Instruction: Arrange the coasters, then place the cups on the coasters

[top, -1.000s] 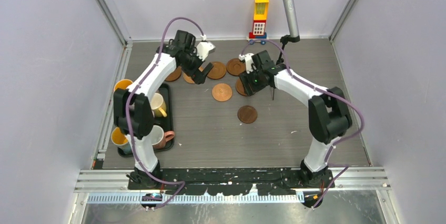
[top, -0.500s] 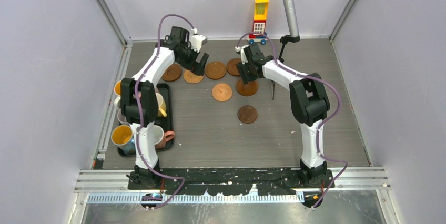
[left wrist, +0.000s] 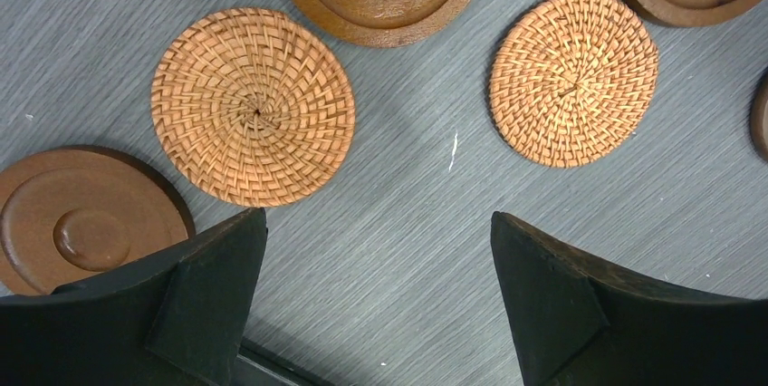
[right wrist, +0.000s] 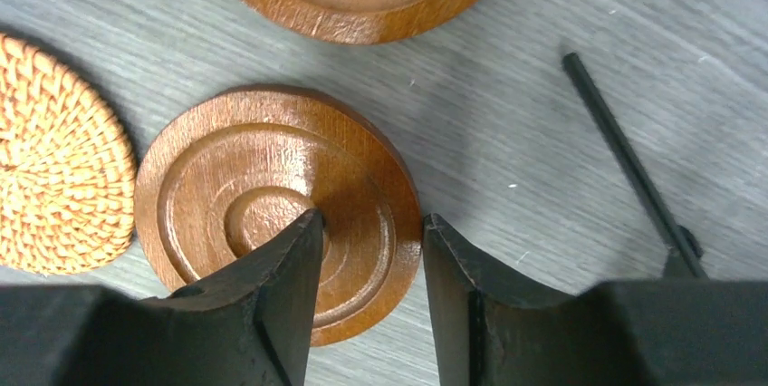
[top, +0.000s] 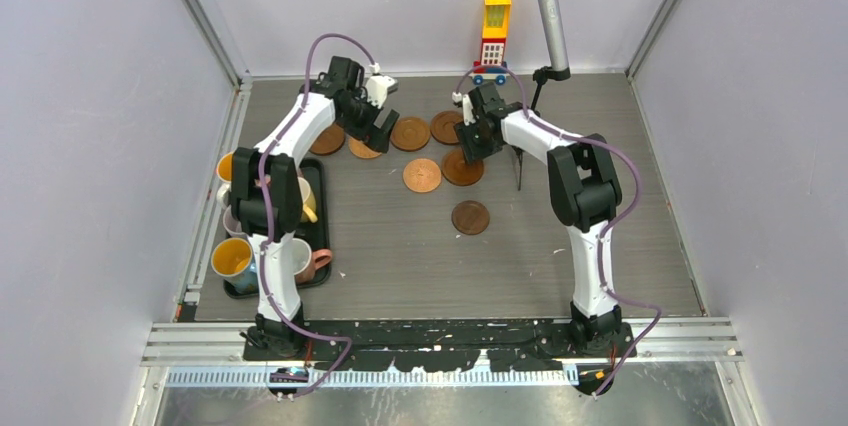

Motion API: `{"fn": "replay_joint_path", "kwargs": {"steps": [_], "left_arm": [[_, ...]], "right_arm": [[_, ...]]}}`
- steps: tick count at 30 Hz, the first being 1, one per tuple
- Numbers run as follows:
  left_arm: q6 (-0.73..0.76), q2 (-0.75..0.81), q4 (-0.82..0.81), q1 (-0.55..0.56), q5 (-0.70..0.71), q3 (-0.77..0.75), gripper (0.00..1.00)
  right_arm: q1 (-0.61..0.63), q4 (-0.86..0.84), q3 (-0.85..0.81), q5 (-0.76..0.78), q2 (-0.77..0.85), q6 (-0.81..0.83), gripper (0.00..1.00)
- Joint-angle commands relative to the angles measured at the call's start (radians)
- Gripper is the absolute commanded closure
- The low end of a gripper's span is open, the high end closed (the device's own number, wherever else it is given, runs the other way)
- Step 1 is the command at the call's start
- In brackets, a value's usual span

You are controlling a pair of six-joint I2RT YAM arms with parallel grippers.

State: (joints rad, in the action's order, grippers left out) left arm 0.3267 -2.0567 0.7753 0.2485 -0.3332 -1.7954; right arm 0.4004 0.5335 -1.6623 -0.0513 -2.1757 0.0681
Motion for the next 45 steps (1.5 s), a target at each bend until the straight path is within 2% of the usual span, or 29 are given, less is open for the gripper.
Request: {"fn": "replay_joint_path", "kwargs": {"steps": [1, 15, 24, 29, 35, 40, 45], "left_arm": [[0.025, 0.069, 0.0, 0.001, -0.008, 0.004, 0.04], [0.033, 0.055, -0.006, 0.01, -0.044, 0.025, 0.07], [0.018, 0.0, -0.009, 0.08, -0.04, -0.019, 0.07], [-0.075, -0.093, 0.009, 0.086, -0.059, -0.145, 0.08], [-0.096, -0.262, 0.056, 0.128, -0.018, -0.404, 0.08], [-0.139, -0.425, 0.063, 0.148, 0.013, -0.647, 0.08], [-0.156, -0.501, -0.025, 0.165, 0.037, -0.707, 0.07]], "right_arm": [[0.005, 0.083, 0.057, -0.089, 0.041, -0.018, 0.53], [-0.007, 0.134, 0.408, 0.014, 0.327, 0.06, 0.62], [-0.135, 0.151, 0.624, 0.095, 0.517, 0.131, 0.66], [-0.256, 0.166, 0.736, 0.118, 0.627, 0.193, 0.67], [-0.476, 0.164, 0.787, 0.143, 0.674, 0.282, 0.68], [-0.64, 0.147, 0.741, 0.14, 0.639, 0.343, 0.69], [-0.74, 0.121, 0.627, 0.132, 0.534, 0.346, 0.7]]}}
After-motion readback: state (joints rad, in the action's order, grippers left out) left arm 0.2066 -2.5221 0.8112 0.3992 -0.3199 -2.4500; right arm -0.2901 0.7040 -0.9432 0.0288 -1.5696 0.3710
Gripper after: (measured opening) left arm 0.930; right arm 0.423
